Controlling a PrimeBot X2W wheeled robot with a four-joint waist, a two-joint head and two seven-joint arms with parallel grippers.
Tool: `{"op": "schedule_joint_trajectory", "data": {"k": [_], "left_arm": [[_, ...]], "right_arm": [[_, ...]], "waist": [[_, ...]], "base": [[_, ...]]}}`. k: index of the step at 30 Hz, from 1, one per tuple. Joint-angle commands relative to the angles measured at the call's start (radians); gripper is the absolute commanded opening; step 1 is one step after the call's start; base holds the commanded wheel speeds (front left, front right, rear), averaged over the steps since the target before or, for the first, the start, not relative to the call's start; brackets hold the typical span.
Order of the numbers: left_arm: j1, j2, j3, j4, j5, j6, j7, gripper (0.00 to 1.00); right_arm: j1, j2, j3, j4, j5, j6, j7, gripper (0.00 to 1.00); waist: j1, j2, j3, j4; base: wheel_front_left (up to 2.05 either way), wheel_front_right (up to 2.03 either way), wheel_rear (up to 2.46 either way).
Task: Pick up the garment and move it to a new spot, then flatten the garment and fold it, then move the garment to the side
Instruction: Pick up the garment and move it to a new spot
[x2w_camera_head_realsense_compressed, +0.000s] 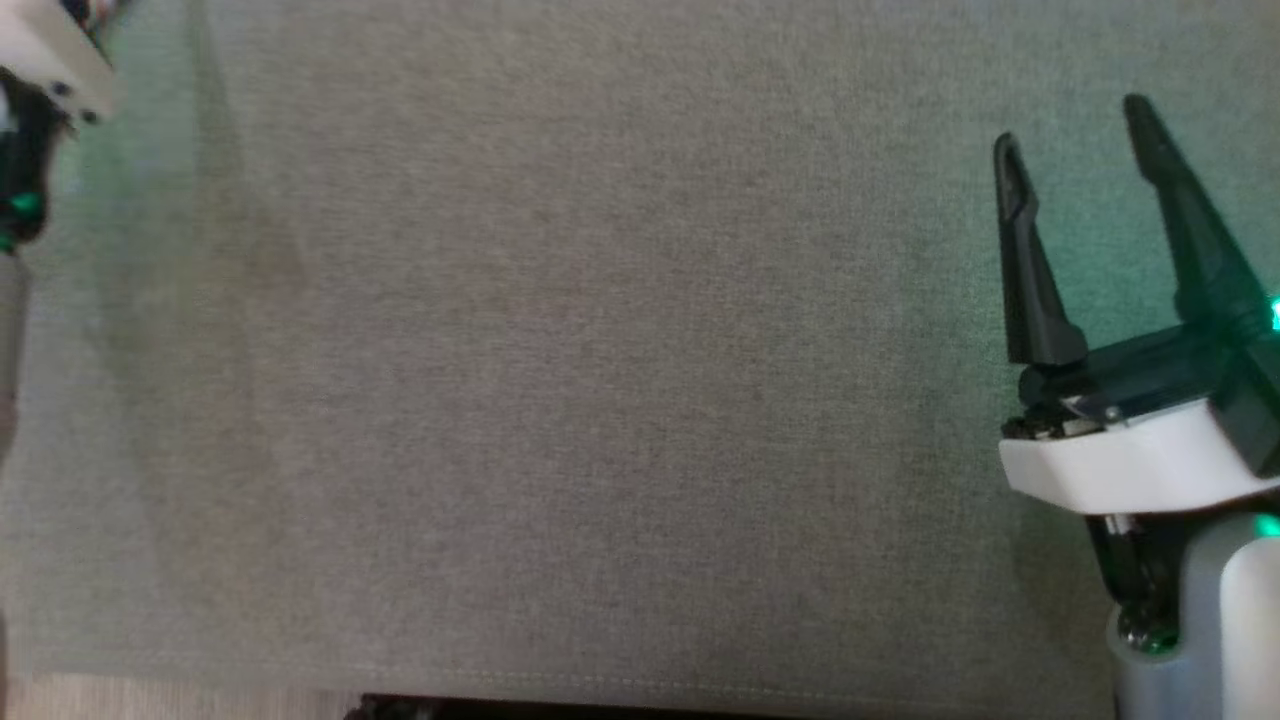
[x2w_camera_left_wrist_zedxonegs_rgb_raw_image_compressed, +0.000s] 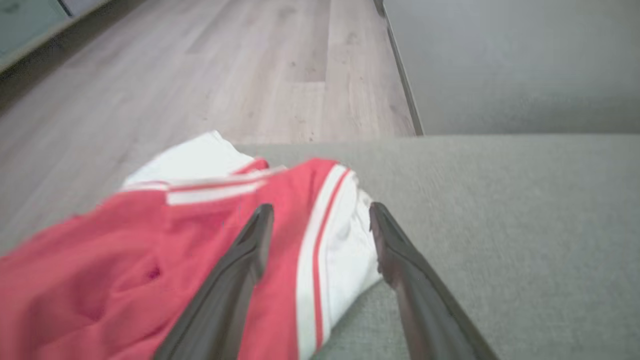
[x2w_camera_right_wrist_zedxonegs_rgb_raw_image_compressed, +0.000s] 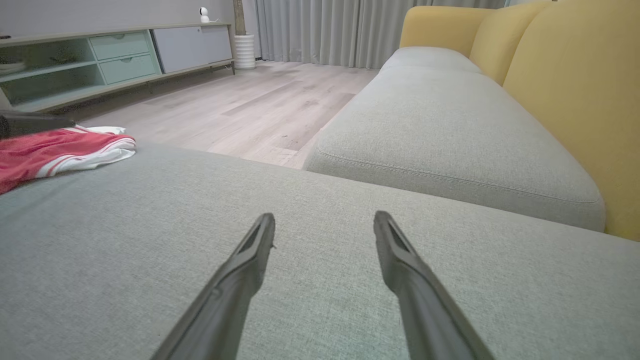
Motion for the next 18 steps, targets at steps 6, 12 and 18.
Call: {"op": "schedule_joint_trajectory", "data": {"k": [6, 12, 18], "left_arm": [[-0.061, 0.04, -0.003, 0.12, 0.006, 0.003, 0.031, 1.0], [-0.072, 0.039, -0.019, 0.21, 0.009, 0.005, 0.066, 0.45], [-0.087, 0.046, -0.037, 0.254, 0.021, -0.011, 0.05, 0.0]], "right_arm": [[-0.005, -0.002, 0.033, -0.078, -0.002, 0.007, 0.012, 1.0], [0.0, -0.002, 0.021, -0.083, -0.001, 0.007, 0.007, 1.0], [-0.003, -0.002, 0.013, -0.07, 0.006, 0.007, -0.006, 1.0]], "waist": [[-0.0003, 0.0001, 0.067, -0.027], [-0.0003, 0.0001, 0.072, -0.034], [-0.0003, 0.0001, 0.053, -0.033]], "base": [[0.0, 0.0, 0.0], [0.0, 0.0, 0.0], [0.0, 0.0, 0.0]]}}
